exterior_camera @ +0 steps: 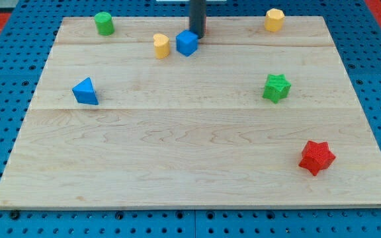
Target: Slide the blue cube to the center left
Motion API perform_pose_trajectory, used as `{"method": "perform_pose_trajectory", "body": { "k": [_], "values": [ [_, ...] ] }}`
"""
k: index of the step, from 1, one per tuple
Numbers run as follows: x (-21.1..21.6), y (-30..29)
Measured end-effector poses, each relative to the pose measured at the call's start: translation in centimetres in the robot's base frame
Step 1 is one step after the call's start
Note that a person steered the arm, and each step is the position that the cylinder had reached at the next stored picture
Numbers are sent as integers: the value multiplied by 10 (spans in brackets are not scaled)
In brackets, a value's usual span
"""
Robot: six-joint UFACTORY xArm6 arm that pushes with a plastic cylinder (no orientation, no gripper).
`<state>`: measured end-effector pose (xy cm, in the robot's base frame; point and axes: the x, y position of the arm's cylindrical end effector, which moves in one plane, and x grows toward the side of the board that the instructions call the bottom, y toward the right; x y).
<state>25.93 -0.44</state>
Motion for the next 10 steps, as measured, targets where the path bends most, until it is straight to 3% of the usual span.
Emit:
{"method": "perform_pose_trajectory", "body": {
  "k": [2, 3, 5, 6, 7, 8, 10],
  "values": [
    [81, -43],
    [96, -97],
    [96, -77],
    [127, -78],
    [139, -136],
    [127, -176],
    [78, -161]
  ]
}}
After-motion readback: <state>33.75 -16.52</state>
